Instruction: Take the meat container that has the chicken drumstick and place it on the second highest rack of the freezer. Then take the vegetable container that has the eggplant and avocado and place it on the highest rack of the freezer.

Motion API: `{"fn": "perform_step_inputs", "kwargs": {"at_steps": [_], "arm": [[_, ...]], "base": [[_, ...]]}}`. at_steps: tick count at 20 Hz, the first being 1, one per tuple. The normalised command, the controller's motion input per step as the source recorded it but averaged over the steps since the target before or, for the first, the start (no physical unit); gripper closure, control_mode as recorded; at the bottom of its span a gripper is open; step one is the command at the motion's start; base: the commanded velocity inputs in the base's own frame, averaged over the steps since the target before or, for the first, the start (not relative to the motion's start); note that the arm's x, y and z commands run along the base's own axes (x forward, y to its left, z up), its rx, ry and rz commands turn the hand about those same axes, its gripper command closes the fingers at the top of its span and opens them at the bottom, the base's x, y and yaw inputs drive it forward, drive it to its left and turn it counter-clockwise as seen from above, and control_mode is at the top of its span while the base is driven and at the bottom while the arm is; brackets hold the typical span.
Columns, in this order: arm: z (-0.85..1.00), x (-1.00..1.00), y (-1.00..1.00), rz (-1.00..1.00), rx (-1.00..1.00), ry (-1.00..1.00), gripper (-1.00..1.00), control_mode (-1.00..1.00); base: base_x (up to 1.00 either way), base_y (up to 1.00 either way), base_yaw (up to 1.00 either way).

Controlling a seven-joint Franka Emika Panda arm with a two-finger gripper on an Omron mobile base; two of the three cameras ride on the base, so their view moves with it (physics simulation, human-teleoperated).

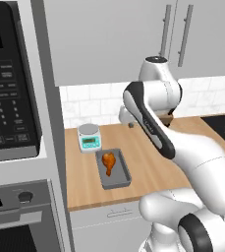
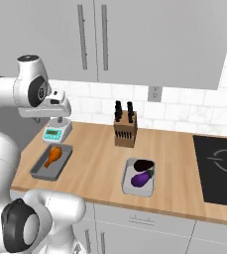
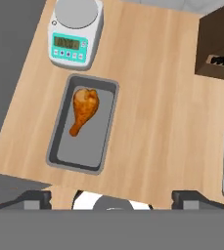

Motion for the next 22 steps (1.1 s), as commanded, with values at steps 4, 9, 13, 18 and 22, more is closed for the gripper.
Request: {"fn": "perform_step_inputs", "kwargs": {"at_steps": [4,9,13,18,22], "arm": [[-0.50,0.00,0.30,0.40,0.00,0.03,-1.00,-1.00],[-0.64,0.10,0.59,0.41,-0.01,0.01,-1.00,-1.00],[-0.71,0.22,0.30,0.29,-0.01,0.00,-1.00,-1.00],[-0.77,0.20,0.22,0.24,-0.03,0.04,-1.00,-1.00],[-0.98,-0.01,0.08,0.18,-0.02,0.07,-1.00,-1.00]], "base": [[0.00,0.00,0.00],[0.00,0.00,0.00],[0.00,0.00,0.00],[0.00,0.00,0.00],[0.00,0.00,0.00]]}}
